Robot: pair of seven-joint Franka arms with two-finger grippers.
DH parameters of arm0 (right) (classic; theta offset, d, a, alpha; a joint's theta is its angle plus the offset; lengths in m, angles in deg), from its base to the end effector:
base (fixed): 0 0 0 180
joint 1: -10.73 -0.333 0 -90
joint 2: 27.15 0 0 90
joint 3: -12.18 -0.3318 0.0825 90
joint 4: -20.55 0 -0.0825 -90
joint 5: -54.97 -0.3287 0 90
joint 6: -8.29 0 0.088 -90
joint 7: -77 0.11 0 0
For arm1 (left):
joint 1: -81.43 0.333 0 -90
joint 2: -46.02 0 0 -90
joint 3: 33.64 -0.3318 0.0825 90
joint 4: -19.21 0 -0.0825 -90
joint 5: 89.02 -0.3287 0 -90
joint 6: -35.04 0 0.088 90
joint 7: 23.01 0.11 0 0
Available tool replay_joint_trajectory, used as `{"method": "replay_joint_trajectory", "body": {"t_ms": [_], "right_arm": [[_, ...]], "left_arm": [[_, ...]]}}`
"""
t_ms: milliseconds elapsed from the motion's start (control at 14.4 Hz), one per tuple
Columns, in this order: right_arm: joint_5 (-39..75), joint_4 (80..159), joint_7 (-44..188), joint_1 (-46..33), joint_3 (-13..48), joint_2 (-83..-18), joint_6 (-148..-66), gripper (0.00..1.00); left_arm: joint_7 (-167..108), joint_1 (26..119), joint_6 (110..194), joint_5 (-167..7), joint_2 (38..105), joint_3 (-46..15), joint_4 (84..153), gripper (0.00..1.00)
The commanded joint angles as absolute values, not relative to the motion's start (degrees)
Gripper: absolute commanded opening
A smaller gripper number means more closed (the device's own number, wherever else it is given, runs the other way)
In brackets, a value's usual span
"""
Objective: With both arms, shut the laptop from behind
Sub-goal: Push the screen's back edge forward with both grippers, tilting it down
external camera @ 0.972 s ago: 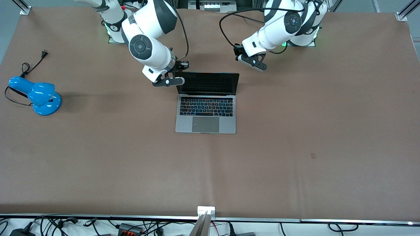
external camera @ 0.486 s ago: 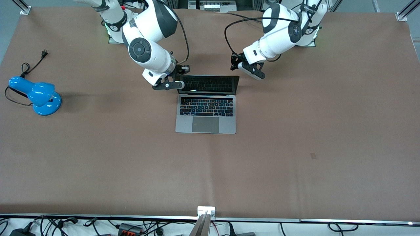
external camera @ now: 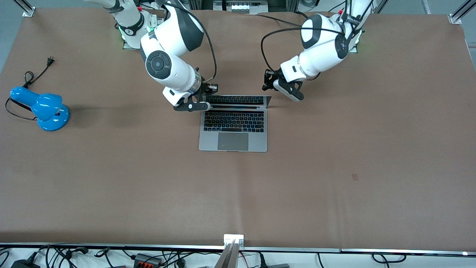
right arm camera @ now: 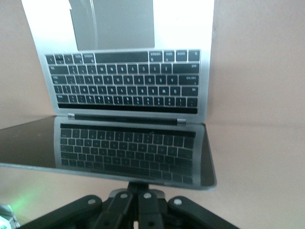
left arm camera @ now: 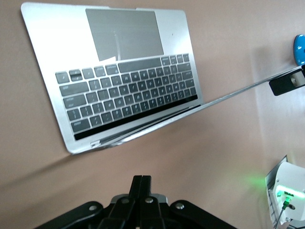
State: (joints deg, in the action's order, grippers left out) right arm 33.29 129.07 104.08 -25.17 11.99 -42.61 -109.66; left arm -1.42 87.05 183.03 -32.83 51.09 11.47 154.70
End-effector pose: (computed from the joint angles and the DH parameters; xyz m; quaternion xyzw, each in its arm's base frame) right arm 0.4443 0.3493 0.4002 -0.9853 0.0195 0.1287 0.1107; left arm 0.3803 -0.2921 0.3640 0.9431 -0.1134 0.0085 0.3124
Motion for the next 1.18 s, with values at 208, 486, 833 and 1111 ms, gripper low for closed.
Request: {"method": "replay_joint_trajectory", "body": {"t_ms": [208, 486, 833, 1111], "right_arm": [[33.3, 124.6, 104.0, -22.3, 11.8, -45.5, -109.8, 0.00], [33.4, 119.9, 103.8, -20.7, 11.9, -50.0, -109.8, 0.00], [35.3, 113.6, 103.9, -19.2, 11.9, -57.3, -111.8, 0.00], [35.4, 111.7, 104.3, -19.1, 11.9, -61.2, -114.5, 0.00]], "left_arm": [[3.6, 88.0, 187.5, -31.5, 60.9, 11.6, 147.7, 0.01], [4.3, 88.9, 187.7, -31.5, 65.6, 11.1, 143.9, 0.01], [7.9, 89.3, 187.8, -31.5, 68.8, 9.3, 142.1, 0.01], [11.8, 88.6, 194.0, -32.0, 76.8, 8.3, 138.3, 0.00]]}}
